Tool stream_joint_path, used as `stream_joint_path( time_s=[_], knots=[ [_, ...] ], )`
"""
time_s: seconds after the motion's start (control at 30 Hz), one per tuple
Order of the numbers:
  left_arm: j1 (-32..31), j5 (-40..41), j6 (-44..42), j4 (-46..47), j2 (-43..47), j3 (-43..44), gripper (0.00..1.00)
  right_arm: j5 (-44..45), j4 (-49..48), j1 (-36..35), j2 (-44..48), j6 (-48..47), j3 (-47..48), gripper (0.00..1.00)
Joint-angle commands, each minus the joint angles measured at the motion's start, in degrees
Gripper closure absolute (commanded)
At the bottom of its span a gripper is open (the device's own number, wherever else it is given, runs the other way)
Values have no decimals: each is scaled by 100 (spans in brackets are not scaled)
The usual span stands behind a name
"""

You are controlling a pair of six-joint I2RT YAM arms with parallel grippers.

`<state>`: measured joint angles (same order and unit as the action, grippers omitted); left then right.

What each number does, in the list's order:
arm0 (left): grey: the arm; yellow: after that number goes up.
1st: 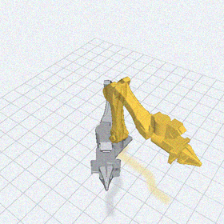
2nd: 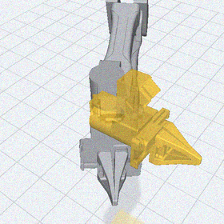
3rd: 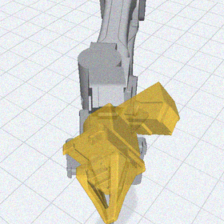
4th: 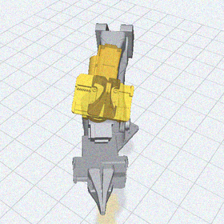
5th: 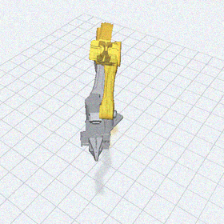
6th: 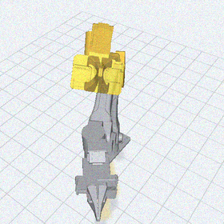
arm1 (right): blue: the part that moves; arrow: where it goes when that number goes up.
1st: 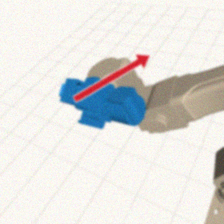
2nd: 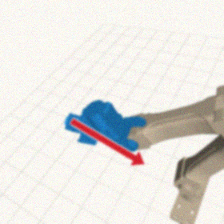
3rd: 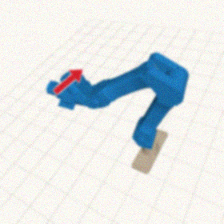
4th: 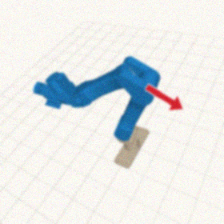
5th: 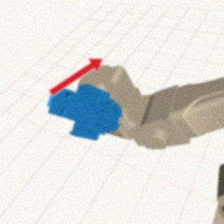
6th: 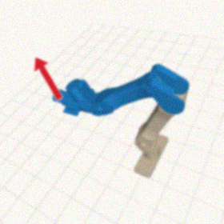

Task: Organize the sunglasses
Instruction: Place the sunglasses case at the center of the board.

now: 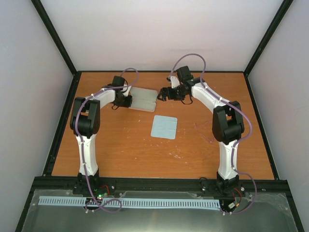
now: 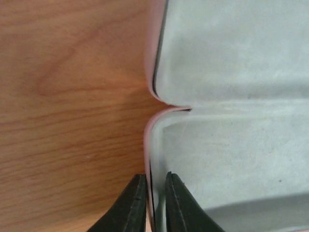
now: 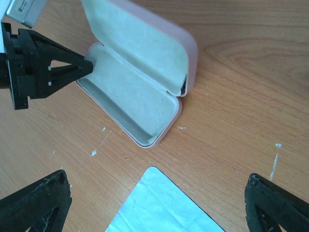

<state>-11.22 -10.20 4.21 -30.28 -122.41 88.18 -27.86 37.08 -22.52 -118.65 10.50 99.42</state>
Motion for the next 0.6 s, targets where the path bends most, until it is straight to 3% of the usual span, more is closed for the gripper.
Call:
stream_joint_path(
  time_s=[0.0, 0.2, 0.27, 0.37, 0.57],
  knots=[
    [-243, 168, -14, 156, 226, -258, 82, 79, 45, -2, 123, -95, -171, 4],
    [-294, 298, -96, 205, 384, -449, 71, 162, 72, -2, 199, -194, -344, 1],
    [-292, 362, -132, 208, 467, -509, 63, 253, 55, -6, 269, -172, -431, 0],
    [-286, 497, -194, 192, 663, -614, 43, 401, -39, 6, 407, -36, -622, 0],
    [-292, 752, -316, 273, 1174, -990, 29, 274, -590, 153, 726, 510, -1264, 0]
  ],
)
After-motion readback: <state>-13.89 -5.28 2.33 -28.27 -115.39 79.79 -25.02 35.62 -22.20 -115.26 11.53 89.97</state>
